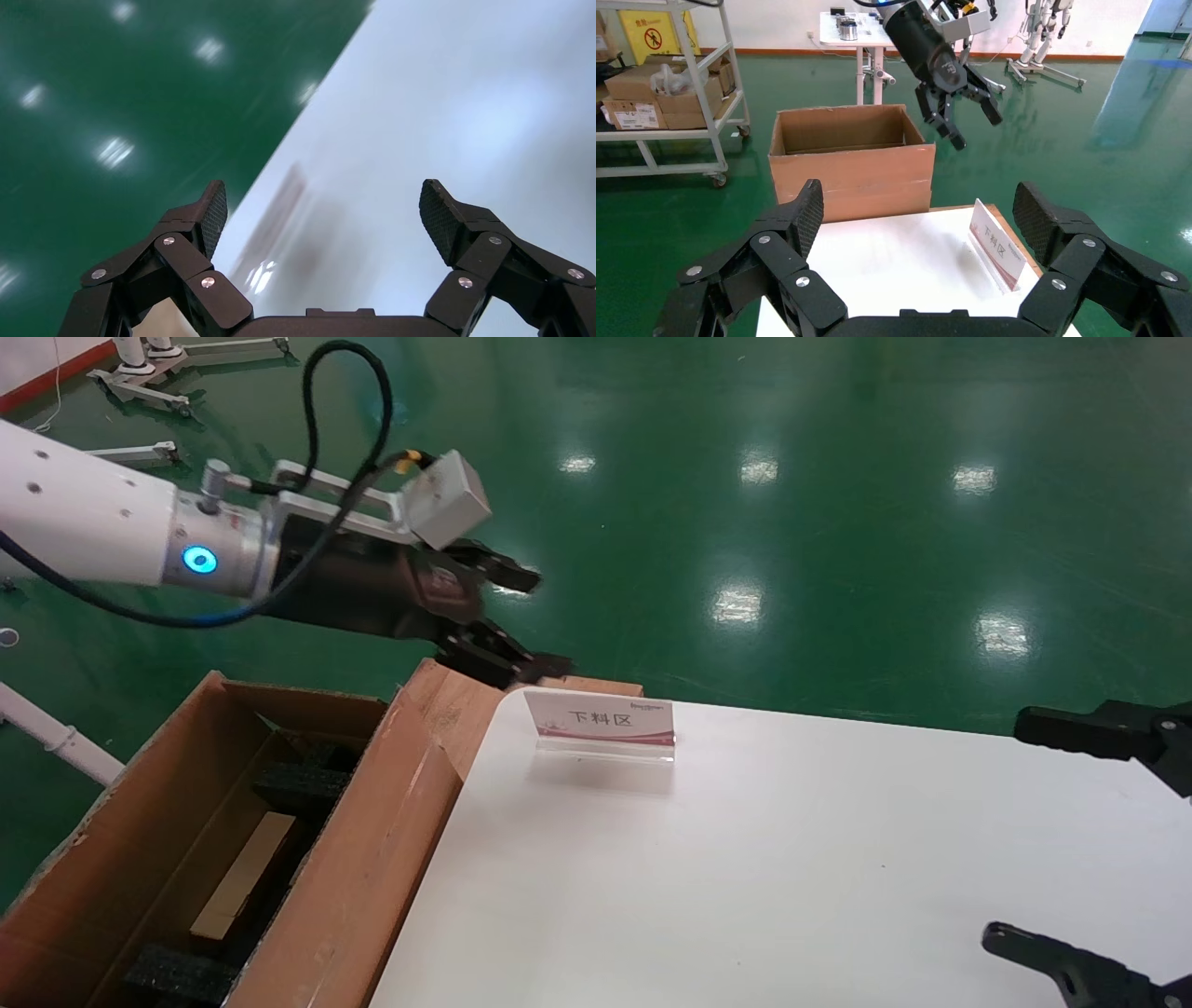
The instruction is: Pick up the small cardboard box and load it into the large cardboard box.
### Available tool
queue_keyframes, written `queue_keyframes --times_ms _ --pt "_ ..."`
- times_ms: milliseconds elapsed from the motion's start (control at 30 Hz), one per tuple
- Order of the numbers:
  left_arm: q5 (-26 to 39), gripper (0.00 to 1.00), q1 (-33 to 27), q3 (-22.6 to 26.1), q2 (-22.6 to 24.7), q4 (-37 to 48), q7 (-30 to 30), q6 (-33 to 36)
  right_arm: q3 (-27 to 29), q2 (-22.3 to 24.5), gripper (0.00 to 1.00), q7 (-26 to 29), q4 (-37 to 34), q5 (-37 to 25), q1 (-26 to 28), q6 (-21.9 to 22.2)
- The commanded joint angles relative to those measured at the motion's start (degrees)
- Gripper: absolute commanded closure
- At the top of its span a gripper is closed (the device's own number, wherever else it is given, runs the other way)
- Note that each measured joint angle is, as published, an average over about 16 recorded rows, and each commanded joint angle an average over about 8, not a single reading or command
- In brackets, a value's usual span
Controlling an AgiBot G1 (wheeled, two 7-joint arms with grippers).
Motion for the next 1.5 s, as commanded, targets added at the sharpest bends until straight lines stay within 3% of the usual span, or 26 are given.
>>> queue_keyframes --times_ms 33,1267,1500 --pt "-0.4 0.0 2.55 -3.29 0.1 -0.82 0.45 0.97 -0.01 0.0 0.0 -0.01 0.0 0.01 0.0 0.0" --pt "-7.82 0.0 49.6 -63.99 1.98 -15.97 8.65 18.78 0.63 -0.24 0.0 0.36 0.17 -0.43 -0.18 -0.23" --pt "-8.5 0.0 53.86 -69.48 2.16 -17.32 9.42 20.41 0.75 -0.29 0.0 0.44 0.21 -0.51 -0.21 -0.28"
